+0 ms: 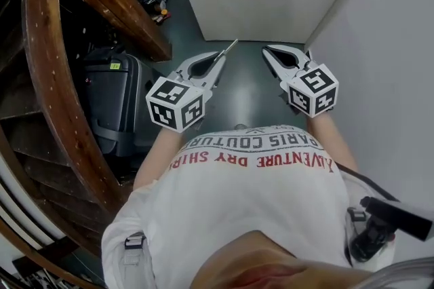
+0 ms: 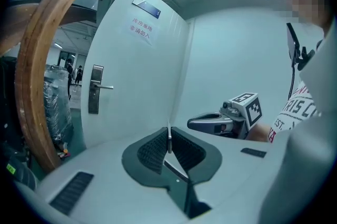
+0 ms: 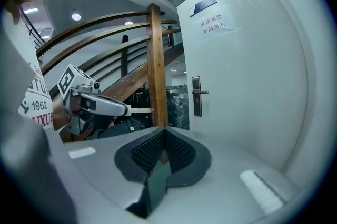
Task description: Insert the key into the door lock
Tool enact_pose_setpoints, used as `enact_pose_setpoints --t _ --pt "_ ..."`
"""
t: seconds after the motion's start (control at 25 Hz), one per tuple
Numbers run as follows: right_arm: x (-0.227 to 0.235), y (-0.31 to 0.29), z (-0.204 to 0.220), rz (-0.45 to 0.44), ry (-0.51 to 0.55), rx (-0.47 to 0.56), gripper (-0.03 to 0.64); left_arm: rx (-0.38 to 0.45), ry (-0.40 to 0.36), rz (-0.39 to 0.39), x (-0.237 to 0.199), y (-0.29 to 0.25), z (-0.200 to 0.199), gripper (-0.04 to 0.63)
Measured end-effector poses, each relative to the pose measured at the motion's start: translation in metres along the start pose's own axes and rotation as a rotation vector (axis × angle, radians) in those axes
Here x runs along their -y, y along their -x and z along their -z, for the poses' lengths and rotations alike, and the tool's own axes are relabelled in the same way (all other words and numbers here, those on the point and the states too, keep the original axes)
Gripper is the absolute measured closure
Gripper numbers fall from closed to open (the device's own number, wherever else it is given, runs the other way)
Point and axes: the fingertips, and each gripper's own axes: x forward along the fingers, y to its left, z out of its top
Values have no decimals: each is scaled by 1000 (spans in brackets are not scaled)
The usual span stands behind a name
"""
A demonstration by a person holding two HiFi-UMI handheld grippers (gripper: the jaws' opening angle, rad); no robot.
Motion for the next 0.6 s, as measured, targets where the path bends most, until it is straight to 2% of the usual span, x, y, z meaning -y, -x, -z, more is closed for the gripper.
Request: enact_pose_setpoints --t 0.12,0.2,0.32,0.6 --pt "38 -25 -24 -16 26 35 614 26 10 -22 -24 -28 -26 572" --pt "55 -36 -41 -33 20 94 614 44 36 -36 -39 -38 -37 572" --pt "70 -49 -63 -53 0 171 614 52 30 -69 -59 -47 -48 572" --pt "98 -83 -61 -32 47 152 614 83 23 -76 -110 -79 -65 572"
